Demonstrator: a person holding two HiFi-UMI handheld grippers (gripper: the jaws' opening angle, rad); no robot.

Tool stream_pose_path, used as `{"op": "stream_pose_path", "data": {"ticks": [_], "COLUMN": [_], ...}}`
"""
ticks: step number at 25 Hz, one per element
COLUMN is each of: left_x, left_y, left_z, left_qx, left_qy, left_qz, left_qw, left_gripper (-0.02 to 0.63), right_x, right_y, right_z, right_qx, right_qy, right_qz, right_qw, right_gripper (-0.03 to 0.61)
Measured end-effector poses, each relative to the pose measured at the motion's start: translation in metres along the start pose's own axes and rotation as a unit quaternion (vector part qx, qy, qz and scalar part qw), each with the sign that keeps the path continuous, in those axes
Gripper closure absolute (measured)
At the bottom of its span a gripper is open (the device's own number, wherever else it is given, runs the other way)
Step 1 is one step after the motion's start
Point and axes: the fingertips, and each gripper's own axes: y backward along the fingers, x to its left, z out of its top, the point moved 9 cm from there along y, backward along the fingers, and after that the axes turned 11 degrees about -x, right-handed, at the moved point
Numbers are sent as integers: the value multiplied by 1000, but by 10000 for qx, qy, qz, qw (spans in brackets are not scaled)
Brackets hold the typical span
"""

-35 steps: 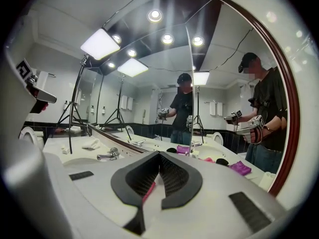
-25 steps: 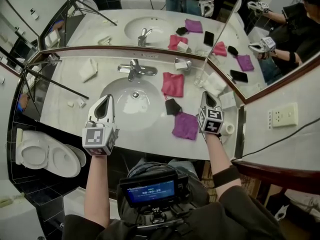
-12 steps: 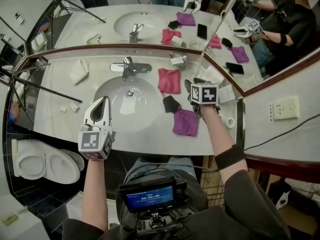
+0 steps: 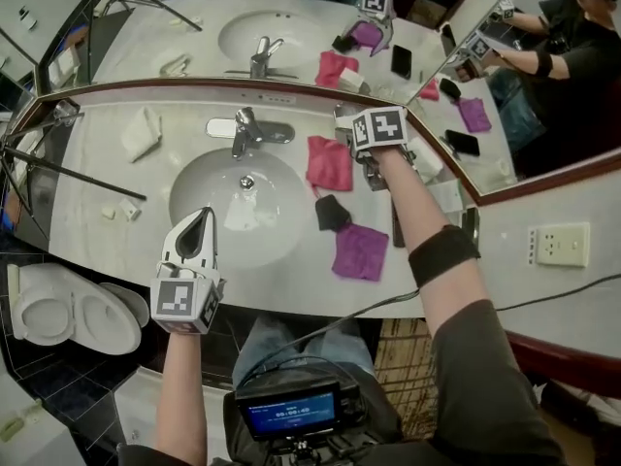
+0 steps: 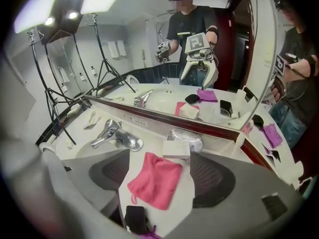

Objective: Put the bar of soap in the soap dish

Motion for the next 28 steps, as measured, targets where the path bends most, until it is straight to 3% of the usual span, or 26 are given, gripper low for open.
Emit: {"op": "stream_pose_path", "data": {"ticks": [4,11,19,28], "left_x": [-4,-16,-23,-27], "left_y": [1,-1,8,-2], "left_z": [-17,-39,-58,-55], "left_qx": [124,286,583,624], "left_qy": [109,368,470,462], "left_qz": [70,202,272,281], "left_qw": [9998,9987,9968,9966], "left_gripper": [610,610,610,610], "right_x": [-15,-18,-23,-11], "right_y": [-30,-70,-93,-92], "right_z": [8,7,-3,1], "right_qx": [213,470,635,347], "right_qy": [-10,437,901,1761], "right_qz": [-85,-133,-273,-126], "right_qw": [9997,9979,9935,9837], "right_gripper": [175,176,232,267]}}
